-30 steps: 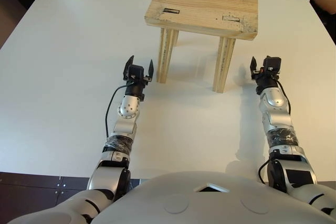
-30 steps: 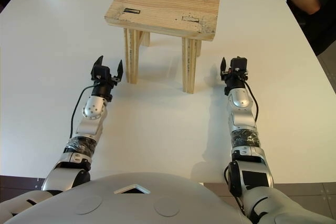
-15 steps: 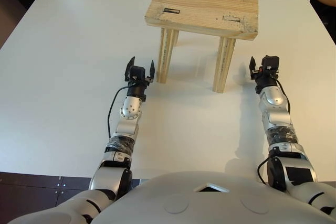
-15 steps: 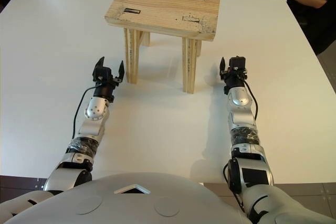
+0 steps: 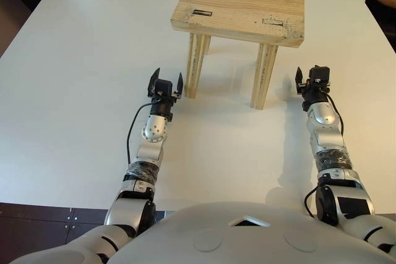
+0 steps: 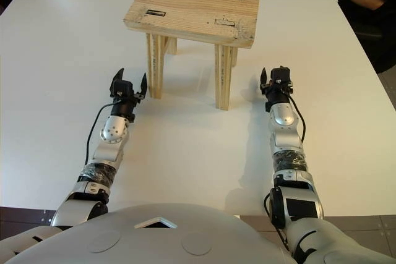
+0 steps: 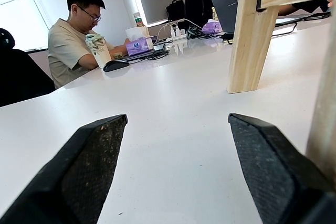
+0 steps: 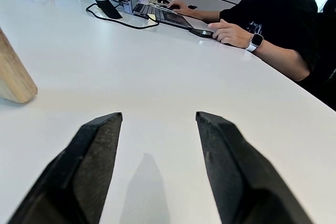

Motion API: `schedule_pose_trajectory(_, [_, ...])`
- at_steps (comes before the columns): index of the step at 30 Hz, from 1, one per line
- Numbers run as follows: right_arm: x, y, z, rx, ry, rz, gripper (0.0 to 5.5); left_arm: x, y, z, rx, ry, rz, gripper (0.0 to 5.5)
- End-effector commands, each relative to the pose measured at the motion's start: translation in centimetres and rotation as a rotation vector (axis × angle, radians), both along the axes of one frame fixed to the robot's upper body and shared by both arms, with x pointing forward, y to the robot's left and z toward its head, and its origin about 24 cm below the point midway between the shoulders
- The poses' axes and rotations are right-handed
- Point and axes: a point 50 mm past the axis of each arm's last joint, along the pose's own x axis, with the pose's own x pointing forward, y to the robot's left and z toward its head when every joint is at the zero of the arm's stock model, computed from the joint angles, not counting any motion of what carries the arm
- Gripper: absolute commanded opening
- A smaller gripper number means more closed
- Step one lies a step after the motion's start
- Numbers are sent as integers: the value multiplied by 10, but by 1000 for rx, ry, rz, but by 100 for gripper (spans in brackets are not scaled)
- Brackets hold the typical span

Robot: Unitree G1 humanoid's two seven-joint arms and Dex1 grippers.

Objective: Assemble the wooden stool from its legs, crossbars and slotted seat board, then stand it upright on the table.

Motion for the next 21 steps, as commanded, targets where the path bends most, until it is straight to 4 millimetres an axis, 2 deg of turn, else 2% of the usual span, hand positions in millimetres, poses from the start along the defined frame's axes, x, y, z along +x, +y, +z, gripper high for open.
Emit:
schedule_pose_trajectory(1, [2, -4, 2, -8, -3, -8, 256, 0, 0, -1, 9, 4, 4, 357])
schedule_pose_trajectory(21, [-8, -9, -9, -33, 32, -16, 256, -3, 11, -4, 25, 28, 28, 357])
